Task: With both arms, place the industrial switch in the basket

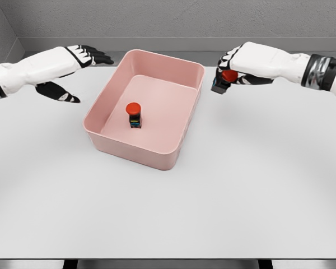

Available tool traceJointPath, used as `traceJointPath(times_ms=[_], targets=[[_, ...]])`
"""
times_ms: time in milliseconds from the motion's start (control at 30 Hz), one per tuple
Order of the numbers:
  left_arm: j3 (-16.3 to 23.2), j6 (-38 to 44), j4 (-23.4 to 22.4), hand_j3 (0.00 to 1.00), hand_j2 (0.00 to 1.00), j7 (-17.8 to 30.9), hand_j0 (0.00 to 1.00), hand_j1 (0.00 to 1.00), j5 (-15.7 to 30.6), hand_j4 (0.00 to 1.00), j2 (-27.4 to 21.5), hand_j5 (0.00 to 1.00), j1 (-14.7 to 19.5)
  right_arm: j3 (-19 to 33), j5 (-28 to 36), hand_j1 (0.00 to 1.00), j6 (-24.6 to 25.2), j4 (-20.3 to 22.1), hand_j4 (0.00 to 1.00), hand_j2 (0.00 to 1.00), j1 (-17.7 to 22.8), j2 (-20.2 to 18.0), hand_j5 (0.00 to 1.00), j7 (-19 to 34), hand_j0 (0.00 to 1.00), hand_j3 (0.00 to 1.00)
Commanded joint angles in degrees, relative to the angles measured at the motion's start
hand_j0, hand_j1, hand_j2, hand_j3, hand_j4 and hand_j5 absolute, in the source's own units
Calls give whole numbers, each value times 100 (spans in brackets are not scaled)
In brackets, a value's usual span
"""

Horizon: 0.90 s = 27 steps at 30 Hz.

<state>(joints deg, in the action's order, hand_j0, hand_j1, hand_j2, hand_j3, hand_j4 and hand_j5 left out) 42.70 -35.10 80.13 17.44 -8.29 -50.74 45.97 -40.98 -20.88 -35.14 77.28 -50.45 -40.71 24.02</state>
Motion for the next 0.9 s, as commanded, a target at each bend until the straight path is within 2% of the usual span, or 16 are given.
traceJointPath(times_ms=[0,300,867], targets=[[-8,10,-6,100,100,-4,100,100,169,100,-164,100,-9,2,40,45,14,156,45,45,0,19,45,-3,45,45],[-16,10,-94,100,100,-4,100,100,381,100,-375,100,-132,-7,31,45,14,393,45,45,-62,204,45,-3,45,45],[-8,10,-164,100,100,14,100,100,345,100,-410,100,-220,-51,-39,45,14,305,45,45,-185,942,45,-3,45,45]])
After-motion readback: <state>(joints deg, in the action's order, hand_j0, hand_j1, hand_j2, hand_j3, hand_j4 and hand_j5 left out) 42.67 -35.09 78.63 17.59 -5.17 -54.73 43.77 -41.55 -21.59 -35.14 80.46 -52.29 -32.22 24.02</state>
